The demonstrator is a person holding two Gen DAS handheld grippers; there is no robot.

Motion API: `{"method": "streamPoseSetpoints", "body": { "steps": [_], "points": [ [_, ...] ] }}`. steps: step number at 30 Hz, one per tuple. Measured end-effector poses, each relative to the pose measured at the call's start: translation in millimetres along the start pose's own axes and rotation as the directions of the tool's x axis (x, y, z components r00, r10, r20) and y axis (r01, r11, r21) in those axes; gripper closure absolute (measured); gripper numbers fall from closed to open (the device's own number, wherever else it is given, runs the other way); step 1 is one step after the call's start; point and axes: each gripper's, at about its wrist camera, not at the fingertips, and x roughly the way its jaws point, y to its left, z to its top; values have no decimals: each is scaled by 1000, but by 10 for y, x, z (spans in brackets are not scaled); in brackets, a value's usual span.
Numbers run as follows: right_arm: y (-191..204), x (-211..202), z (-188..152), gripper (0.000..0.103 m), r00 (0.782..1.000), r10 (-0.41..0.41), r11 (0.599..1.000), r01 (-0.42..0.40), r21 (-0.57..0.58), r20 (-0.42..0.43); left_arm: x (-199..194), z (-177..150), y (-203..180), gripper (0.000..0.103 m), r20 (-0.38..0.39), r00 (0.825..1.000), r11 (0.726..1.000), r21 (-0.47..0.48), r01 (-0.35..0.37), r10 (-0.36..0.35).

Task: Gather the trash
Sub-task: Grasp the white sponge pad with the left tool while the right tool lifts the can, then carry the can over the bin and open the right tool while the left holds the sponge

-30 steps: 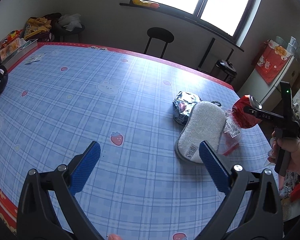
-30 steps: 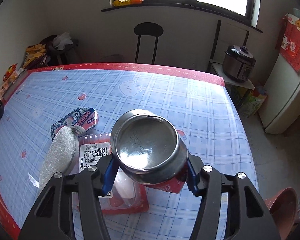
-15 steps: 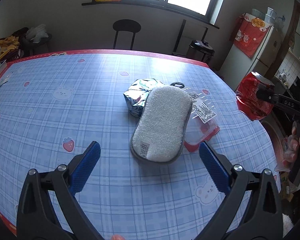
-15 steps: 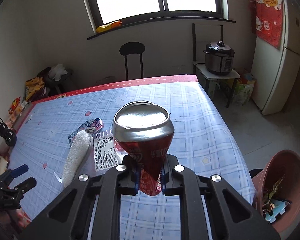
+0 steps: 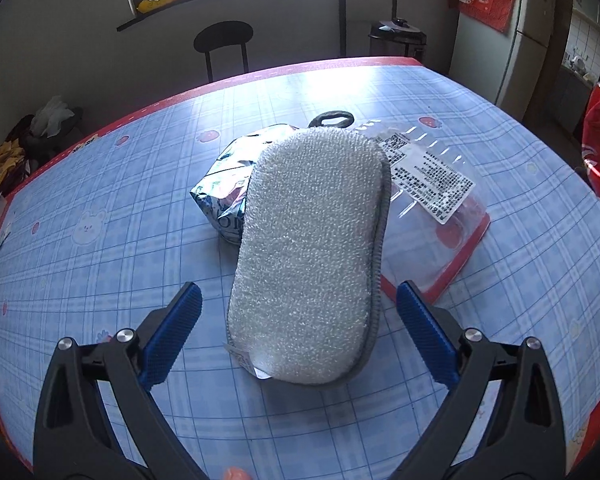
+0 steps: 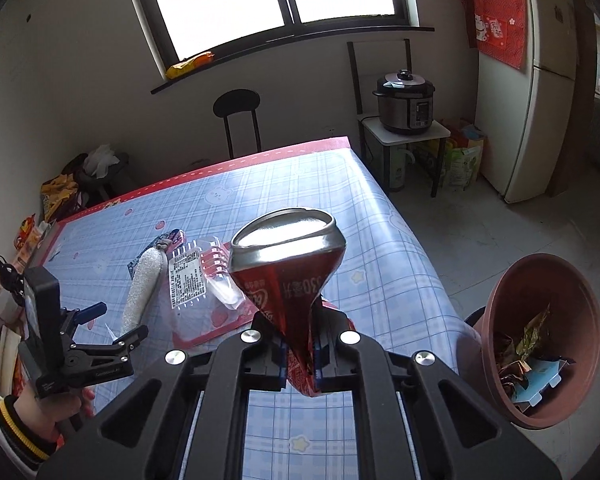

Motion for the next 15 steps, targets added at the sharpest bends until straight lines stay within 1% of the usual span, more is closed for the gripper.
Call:
{"method": "streamPoseSetpoints", "body": {
  "steps": [2,4,5,8,11,13,14,15],
  "points": [
    [-4,-27,0,94,1000,3,1000,-3,-1,2,76,-6,-21,21,-11,999,999,18,-33,33],
    [3,-47,0,94,1000,6,1000,-6,-7,3,130,-25,-32,33,-32,999,999,16,-36,37],
    [9,-57,-1,94,1000,7,1000,-7,-11,4,138,-30,-29,34,-30,998,998,12,-54,54],
    [23,-90,-4,94,1000,12,1000,-12,-24,6,99,-43,7,38,-18,999,999,-2,-52,52],
    [49,-121,7,94,1000,19,999,-18,-34,11,-1,-34,38,49,13,999,999,-10,-46,46],
    [54,-147,16,94,1000,22,999,-22,-40,17,-86,-17,97,60,37,998,999,-31,-40,41],
    [57,-160,21,94,999,25,999,-24,-42,20,-140,-10,121,63,48,998,998,-43,-39,41],
    [63,-172,29,94,999,28,999,-27,-44,23,-192,-3,156,67,58,998,998,-56,-36,40]
  ]
}}
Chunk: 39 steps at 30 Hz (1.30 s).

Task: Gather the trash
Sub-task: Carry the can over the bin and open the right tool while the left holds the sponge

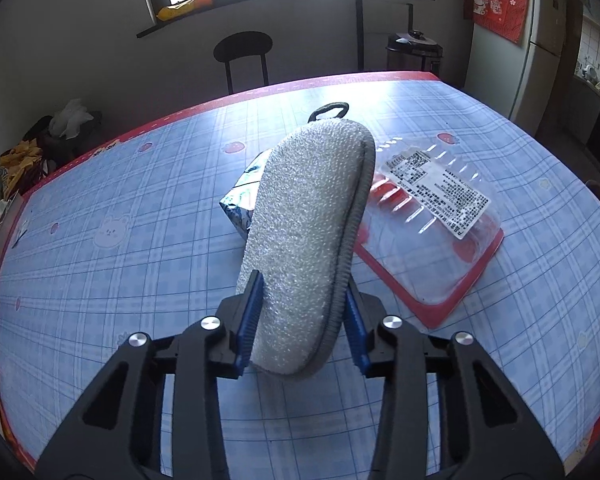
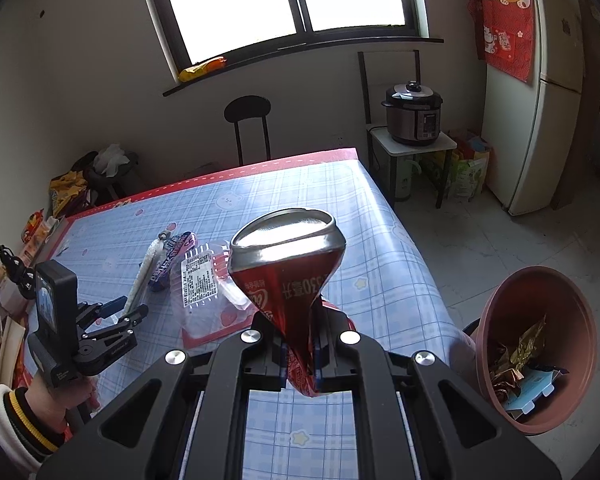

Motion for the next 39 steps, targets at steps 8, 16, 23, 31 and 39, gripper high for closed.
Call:
{"method": "streamPoseSetpoints", "body": {
  "steps": [8,16,23,31,39],
  "points": [
    [52,-109,37,94,999,23,1000,-23,-15,23,-424,6,339,83,66,997,991,-125,45,-37],
    [106,-278,68,94,997,50,998,-48,-30,61,-984,-80,691,83,144,988,959,-265,100,-63],
    [26,-523,119,94,992,61,998,-59,-21,108,-1569,-35,809,83,241,967,932,-324,163,-85],
    [-442,-838,195,94,986,11,999,-17,34,169,-2015,228,376,83,327,931,931,-262,255,-163],
    [-1430,-1162,208,94,972,-149,980,121,157,184,-2185,417,-295,83,352,905,930,-186,316,-237]
  ]
}}
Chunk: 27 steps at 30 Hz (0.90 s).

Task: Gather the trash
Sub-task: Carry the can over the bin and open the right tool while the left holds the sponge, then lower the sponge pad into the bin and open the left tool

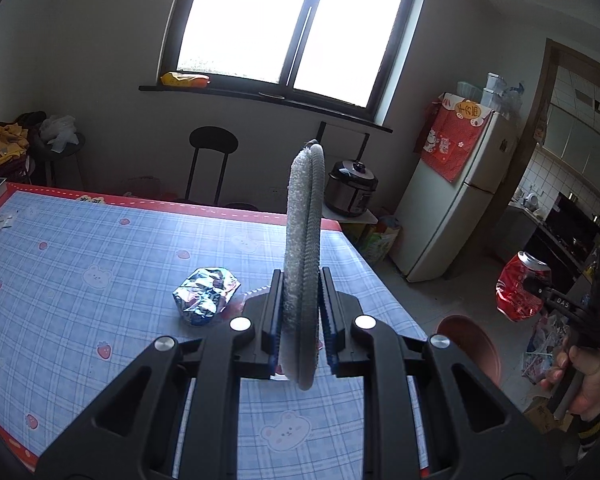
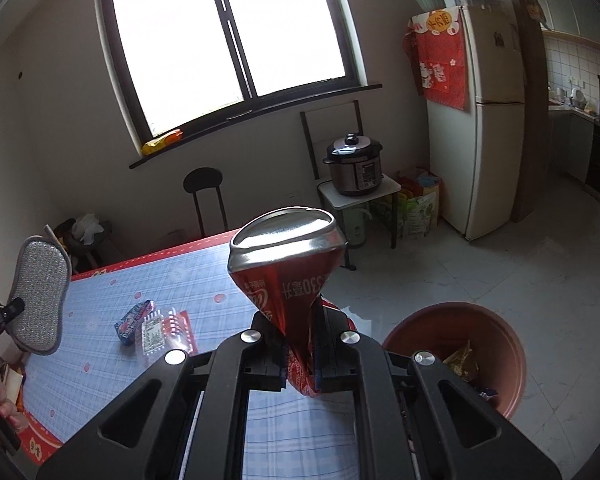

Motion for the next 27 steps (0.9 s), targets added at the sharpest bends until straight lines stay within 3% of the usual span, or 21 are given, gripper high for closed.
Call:
{"method": "streamPoseSetpoints", "body": {
  "steps": [5,11,13,15,16,18,22,24,27],
  "points": [
    [-697,54,115,94,993,-111,990,115,76,-50,73,-73,-360,82,-7,999,999,15,32,-32],
    [-1233,170,237,90,987,-121,975,138,177,-104,157,-161,-652,82,-17,998,998,18,55,-55],
    [-1299,193,283,81,988,-113,974,130,183,-104,164,-197,-735,82,-21,998,998,22,61,-61],
    [-1319,146,314,55,990,-113,976,127,177,-84,173,-213,-809,82,-25,997,997,28,68,-67],
    [-1321,112,329,52,992,-112,977,122,173,-65,184,-218,-836,82,-28,997,997,32,72,-71],
    [-1314,62,373,36,993,-108,979,115,166,-48,198,-210,-906,82,-31,996,996,41,83,-82],
    [-1313,-106,448,21,995,-95,982,94,163,-4,251,-159,-1095,82,-39,992,990,69,121,-118],
    [-1303,-227,460,8,993,-115,982,111,151,14,295,-148,-1227,82,-48,988,985,88,150,-147],
    [-1318,-414,484,6,990,-140,983,134,127,36,396,-145,-1443,82,-72,978,973,110,201,-194]
  ]
}}
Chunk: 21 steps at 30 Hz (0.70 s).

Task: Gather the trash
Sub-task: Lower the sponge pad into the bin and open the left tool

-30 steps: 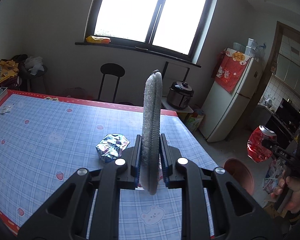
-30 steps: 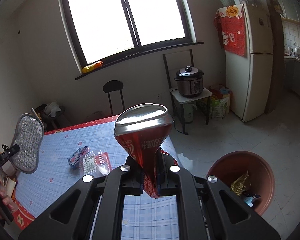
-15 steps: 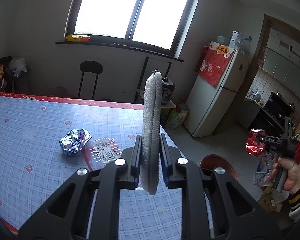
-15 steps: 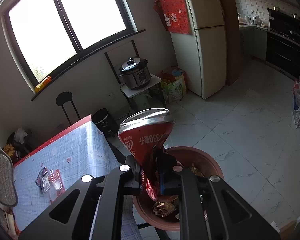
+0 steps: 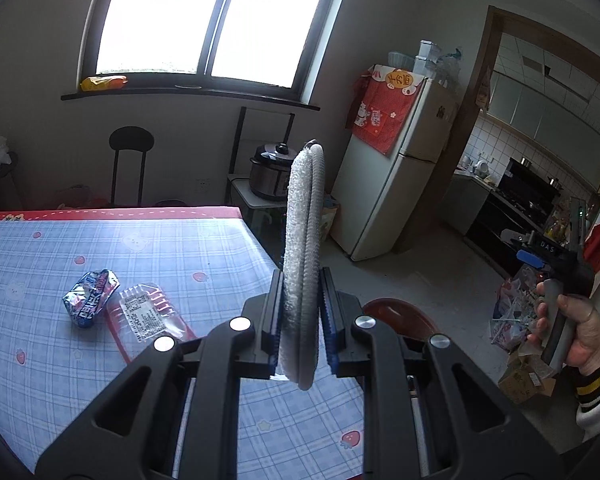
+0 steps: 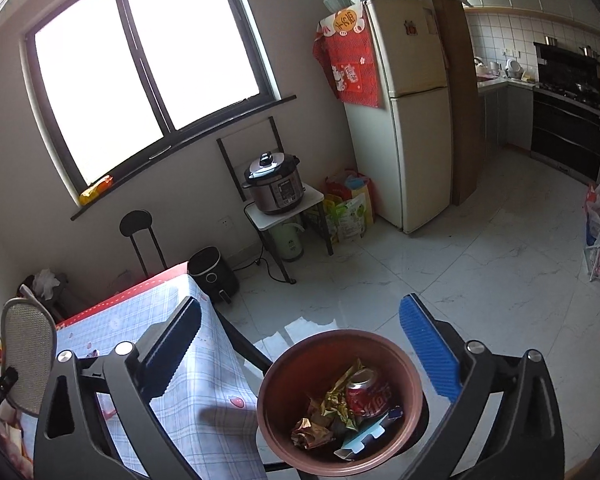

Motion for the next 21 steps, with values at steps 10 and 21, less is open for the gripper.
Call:
{"method": "streamPoseSetpoints", "body": {
  "steps": [10,21],
  "points": [
    [-449,-481,-83,6,995,-102,995,102,-9,15,846,-25,-945,82,-112,966,970,47,238,-231],
    [-865,-653,-281,6,983,-183,983,184,16,-21,1707,-61,-1868,82,-235,910,928,65,366,-343]
  ]
}}
